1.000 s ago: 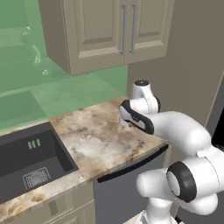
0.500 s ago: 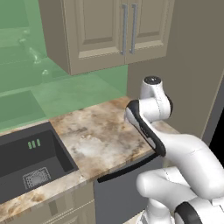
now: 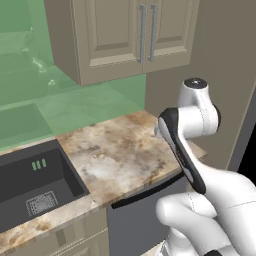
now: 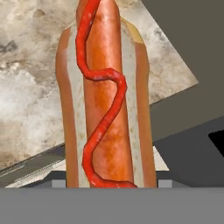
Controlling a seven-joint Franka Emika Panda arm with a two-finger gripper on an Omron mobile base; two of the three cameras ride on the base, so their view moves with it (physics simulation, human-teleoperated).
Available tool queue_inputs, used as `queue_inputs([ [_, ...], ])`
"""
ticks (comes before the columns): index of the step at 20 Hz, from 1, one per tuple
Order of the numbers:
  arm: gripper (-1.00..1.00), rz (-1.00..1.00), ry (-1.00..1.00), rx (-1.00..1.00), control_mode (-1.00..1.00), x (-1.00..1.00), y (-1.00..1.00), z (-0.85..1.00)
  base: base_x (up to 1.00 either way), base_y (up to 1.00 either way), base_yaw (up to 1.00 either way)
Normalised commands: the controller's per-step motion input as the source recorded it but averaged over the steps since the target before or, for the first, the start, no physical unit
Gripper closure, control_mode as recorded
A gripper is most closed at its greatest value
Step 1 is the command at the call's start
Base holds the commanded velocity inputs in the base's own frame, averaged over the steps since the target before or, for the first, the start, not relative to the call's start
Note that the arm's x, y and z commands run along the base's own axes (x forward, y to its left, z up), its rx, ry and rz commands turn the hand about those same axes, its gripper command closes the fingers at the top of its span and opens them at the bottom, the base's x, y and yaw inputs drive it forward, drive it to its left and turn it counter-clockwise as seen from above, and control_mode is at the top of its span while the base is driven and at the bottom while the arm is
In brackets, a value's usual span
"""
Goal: Store the hot dog in the freezer for long-term storage. Close the freezer door after placing the cooked food.
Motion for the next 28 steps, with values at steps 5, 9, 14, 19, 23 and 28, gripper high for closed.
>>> queue_inputs([
  [5, 1.0, 0.0, 0.1, 0.05, -1.0, -0.66, -0.12, 0.38, 0.0, 0.0, 0.0],
  [9, 1.0, 0.0, 0.14, 0.09, -1.0, -0.7, 0.0, 0.2, 0.0, 0.0, 0.0],
  [14, 1.0, 0.0, 0.14, 0.1, -1.0, -0.58, 0.0, 0.01, 0.0, 0.0, 0.0],
  [19, 1.0, 0.0, 0.0, 0.01, -1.0, -0.44, 0.0, 0.0, 0.0, 0.0, 0.0],
  [23, 1.0, -0.07, 0.08, -0.08, -1.0, -0.04, 0.0, -0.04, 0.0, 0.0, 0.0],
  [28, 1.0, -0.02, 0.1, -0.04, -1.0, 0.0, -0.03, -0.25, 0.0, 0.0, 0.0],
])
